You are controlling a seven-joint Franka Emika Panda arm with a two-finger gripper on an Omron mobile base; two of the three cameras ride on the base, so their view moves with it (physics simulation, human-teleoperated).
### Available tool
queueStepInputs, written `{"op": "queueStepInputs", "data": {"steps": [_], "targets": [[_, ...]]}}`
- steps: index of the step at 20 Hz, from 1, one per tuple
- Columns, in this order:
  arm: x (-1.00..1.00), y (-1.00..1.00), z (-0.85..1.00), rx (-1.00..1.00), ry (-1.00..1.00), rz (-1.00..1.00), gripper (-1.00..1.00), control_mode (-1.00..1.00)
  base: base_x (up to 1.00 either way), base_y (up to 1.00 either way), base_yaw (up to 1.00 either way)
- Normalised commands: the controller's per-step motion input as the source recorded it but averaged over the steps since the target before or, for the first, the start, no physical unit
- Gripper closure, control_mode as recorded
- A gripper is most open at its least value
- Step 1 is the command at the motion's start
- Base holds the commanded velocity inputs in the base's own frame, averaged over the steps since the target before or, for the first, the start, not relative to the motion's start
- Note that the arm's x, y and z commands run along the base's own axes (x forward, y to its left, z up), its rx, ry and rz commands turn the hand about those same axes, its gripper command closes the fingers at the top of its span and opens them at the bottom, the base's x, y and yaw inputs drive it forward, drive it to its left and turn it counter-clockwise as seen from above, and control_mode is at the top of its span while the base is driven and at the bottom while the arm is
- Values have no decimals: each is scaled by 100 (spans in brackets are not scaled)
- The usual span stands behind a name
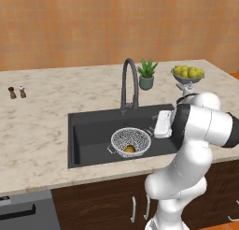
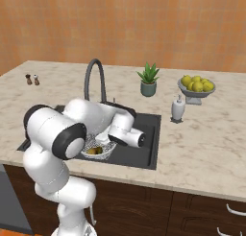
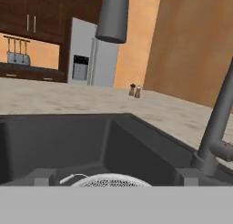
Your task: Put the colander in the sink, put the mango, pear in the colander, and turn on the sink faucet and pour water over the colander.
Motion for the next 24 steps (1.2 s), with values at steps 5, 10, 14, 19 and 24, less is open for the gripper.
{"op": "queueStepInputs", "data": {"steps": [5,10,14,19,24], "targets": [[0,-10,43,18,-12,-12,-100,-100,0,0,0],[5,0,14,12,-17,-19,-100,-100,0,0,0],[22,0,6,17,-8,-7,-100,-100,0,0,0],[32,0,19,15,-3,-6,-100,-100,0,0,0],[27,0,22,15,0,-1,-100,-100,0,0,0]]}}
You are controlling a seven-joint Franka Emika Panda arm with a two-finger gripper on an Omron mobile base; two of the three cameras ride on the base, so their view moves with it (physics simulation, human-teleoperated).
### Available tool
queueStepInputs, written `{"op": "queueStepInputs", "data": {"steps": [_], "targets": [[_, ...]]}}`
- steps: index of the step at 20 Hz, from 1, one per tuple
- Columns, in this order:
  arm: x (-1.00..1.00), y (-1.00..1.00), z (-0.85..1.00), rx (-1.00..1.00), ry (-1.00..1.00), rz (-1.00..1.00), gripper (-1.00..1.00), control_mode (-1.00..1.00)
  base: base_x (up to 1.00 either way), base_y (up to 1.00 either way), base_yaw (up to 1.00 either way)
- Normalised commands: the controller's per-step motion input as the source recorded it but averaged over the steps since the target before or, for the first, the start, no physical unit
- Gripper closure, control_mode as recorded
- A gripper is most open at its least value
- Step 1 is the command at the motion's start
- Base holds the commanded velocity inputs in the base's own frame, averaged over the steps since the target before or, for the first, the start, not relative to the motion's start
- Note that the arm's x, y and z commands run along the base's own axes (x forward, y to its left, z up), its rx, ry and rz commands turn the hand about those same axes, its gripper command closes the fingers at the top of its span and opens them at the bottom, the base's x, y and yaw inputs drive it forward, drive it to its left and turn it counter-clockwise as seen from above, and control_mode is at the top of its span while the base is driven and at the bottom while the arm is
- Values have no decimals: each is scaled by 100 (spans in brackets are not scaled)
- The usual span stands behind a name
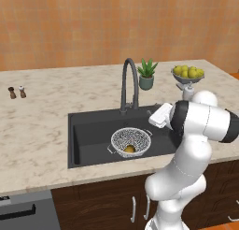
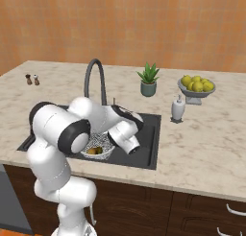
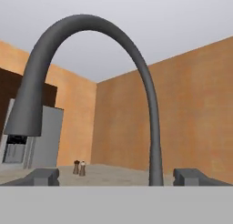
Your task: Put the colander in the sink, put the mango, pear in the colander, and turn on the sink faucet and pour water over the colander.
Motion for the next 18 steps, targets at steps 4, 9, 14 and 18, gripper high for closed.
{"op": "queueStepInputs", "data": {"steps": [4,9,14,18], "targets": [[33,3,5,15,0,0,-100,-100,0,0,0],[48,2,0,0,10,0,-100,-100,0,0,0],[48,4,0,0,10,0,-100,-100,0,0,0],[44,12,0,-2,6,0,-100,-100,0,0,0]]}}
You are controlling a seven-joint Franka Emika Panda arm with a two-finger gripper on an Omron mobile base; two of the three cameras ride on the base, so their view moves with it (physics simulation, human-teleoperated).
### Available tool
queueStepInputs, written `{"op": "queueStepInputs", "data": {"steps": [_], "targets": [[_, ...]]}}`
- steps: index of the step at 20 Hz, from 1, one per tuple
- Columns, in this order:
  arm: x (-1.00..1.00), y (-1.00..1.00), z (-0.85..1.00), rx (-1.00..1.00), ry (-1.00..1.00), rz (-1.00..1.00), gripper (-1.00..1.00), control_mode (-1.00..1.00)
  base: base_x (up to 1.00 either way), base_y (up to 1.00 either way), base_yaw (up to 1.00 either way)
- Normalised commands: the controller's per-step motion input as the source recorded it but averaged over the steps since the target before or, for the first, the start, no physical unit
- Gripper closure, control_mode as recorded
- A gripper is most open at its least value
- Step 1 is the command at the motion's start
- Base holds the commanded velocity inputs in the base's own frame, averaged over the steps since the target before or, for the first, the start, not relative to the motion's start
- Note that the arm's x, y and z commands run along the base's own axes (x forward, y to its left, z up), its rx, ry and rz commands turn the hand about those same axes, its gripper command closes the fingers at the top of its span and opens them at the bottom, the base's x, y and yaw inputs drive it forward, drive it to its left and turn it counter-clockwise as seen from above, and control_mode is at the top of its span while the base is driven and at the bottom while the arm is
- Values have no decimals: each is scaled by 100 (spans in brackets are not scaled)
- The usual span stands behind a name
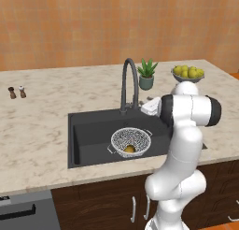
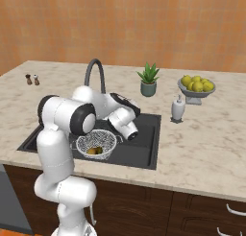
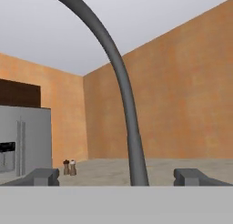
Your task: Put the colander in the sink, put the mango, pear in the colander, and turn on the sink faucet and pour water over the colander.
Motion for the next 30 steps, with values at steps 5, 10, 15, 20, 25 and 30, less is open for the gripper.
{"op": "queueStepInputs", "data": {"steps": [5,10,15,20,25,30], "targets": [[57,25,-14,-1,9,0,-100,-100,0,0,0],[60,10,-18,0,6,0,-100,-100,0,0,0],[53,0,-22,0,0,0,-100,-100,0,0,0],[31,0,-40,0,0,0,-100,-100,0,0,0],[31,-4,-20,0,0,0,-100,-100,0,0,0],[33,-3,0,1,0,1,-100,-100,0,0,0]]}}
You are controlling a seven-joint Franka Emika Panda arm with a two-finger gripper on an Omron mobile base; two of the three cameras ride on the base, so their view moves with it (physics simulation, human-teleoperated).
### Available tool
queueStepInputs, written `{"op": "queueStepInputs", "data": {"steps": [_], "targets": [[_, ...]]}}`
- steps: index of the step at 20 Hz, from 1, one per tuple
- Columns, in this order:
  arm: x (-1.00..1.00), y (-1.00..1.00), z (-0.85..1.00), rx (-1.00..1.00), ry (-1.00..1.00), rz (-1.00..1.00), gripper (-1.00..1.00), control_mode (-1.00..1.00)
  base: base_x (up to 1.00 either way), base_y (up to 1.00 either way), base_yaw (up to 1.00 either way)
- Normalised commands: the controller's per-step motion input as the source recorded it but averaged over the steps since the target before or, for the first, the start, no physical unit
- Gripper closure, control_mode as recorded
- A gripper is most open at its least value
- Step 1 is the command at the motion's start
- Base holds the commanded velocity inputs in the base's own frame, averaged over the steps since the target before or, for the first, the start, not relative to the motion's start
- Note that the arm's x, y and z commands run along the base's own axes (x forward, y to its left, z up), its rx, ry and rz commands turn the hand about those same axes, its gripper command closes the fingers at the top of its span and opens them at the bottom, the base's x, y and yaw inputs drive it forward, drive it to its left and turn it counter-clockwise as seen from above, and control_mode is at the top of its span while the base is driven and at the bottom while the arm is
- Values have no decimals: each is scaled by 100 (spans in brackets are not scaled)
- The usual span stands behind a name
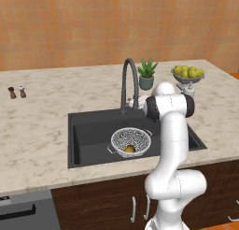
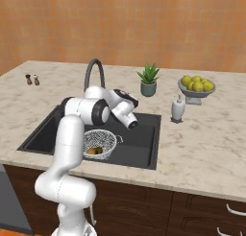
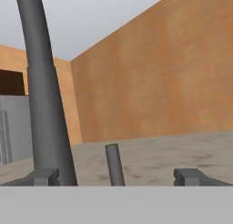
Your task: Put the colander in the sink, put the mango, pear in the colander, and turn on the sink faucet and pour water over the colander.
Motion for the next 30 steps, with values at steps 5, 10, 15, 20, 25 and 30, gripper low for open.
{"op": "queueStepInputs", "data": {"steps": [5,10,15,20,25,30], "targets": [[46,0,-1,0,0,3,-100,-100,0,0,0],[35,0,-11,0,0,2,100,-100,0,0,0],[1,-27,-1,1,0,0,100,-100,0,0,0],[0,-73,0,1,11,-2,100,-100,0,0,0],[0,-86,-8,0,23,-2,100,-100,0,0,0],[-2,-78,-20,0,21,-2,100,-100,0,0,0]]}}
